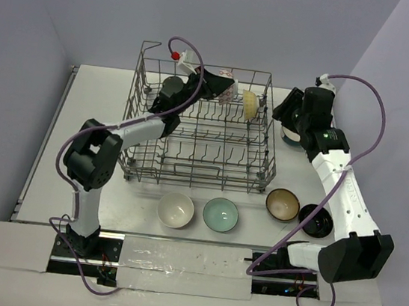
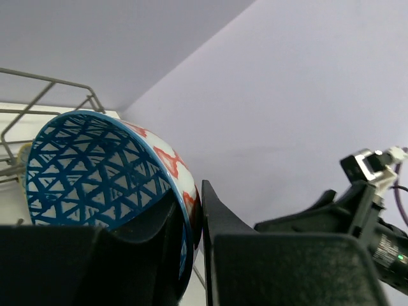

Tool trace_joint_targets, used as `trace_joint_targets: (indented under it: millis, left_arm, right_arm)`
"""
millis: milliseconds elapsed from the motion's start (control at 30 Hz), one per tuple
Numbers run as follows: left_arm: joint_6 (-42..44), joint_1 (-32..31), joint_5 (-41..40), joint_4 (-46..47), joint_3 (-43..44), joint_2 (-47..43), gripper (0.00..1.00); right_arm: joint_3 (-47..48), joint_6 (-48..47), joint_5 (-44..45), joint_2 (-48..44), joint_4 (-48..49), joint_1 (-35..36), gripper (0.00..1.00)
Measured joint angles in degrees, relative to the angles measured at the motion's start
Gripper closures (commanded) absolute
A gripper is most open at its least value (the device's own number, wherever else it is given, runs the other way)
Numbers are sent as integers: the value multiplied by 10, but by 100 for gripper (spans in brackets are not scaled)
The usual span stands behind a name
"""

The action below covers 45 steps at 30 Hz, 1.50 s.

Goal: Load the bowls into the dish rack
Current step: Insert the bowl into the dish rack.

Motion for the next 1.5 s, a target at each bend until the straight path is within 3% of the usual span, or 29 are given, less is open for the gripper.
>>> trace_joint_targets:
  millis: [367,1500]
  left_arm:
    - [2,0,-43,-6,45,98,100]
    - [-27,8,-30,-5,177,197,100]
  right_arm:
    - [0,-2,-27,18,0,-2,40]
    - [-10,-2,-63,34,21,-3,40]
